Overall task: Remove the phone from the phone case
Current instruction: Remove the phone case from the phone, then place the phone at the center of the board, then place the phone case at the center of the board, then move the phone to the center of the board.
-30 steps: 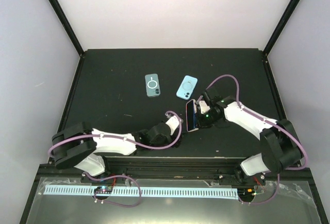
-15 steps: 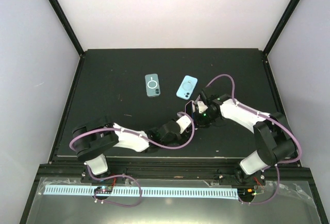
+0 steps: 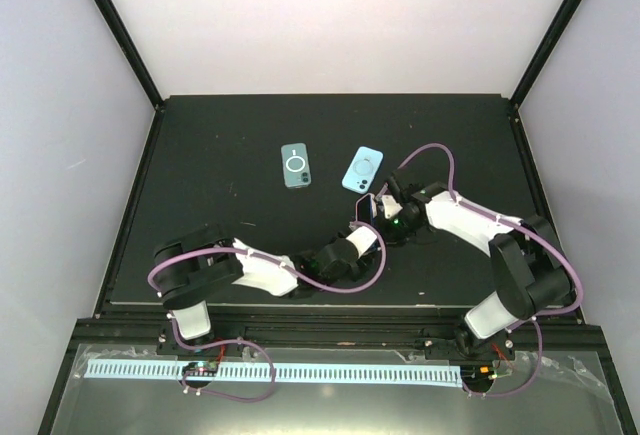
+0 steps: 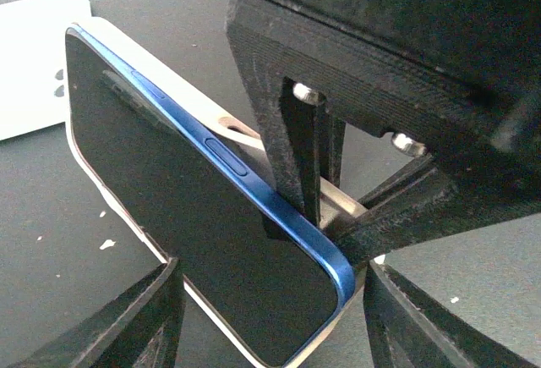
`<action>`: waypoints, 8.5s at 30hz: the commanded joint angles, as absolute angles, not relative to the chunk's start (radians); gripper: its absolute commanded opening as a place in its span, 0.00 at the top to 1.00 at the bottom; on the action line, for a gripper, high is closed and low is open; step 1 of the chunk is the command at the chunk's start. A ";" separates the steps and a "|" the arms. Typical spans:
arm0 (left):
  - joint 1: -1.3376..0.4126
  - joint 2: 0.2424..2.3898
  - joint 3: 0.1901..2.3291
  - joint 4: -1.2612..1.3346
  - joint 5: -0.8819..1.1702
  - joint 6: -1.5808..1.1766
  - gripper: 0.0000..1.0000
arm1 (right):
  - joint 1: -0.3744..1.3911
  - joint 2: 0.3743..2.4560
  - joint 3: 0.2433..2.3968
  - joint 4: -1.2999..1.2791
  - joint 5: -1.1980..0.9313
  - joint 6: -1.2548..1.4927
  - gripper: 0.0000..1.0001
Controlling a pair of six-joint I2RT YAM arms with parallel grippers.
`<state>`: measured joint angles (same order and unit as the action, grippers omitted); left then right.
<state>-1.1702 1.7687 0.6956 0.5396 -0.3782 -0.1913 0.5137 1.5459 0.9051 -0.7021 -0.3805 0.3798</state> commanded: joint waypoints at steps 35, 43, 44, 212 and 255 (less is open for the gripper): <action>-1.075 1.764 0.715 0.517 -0.814 -0.227 0.73 | 0.542 1.561 0.927 -0.686 -0.532 0.313 0.99; -1.054 1.721 0.695 0.524 -0.664 -0.227 0.97 | 0.542 1.548 0.935 -0.688 -0.495 0.304 0.99; -1.051 1.707 0.685 0.536 -0.634 -0.239 0.98 | 0.542 1.541 0.936 -0.685 -0.486 0.297 0.99; -0.700 2.208 1.767 -0.579 -0.050 -0.097 0.01 | -0.344 0.789 0.786 -0.614 -0.407 -0.245 0.43; -0.674 2.423 1.986 -0.640 -0.085 -0.115 0.01 | -0.344 0.822 0.795 -0.631 -0.417 -0.252 0.43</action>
<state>-0.6762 2.4035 1.9488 -0.5747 0.0139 -0.1257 -0.3393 0.8219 0.7780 -0.6319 -0.4030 -0.2379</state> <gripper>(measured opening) 0.986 0.572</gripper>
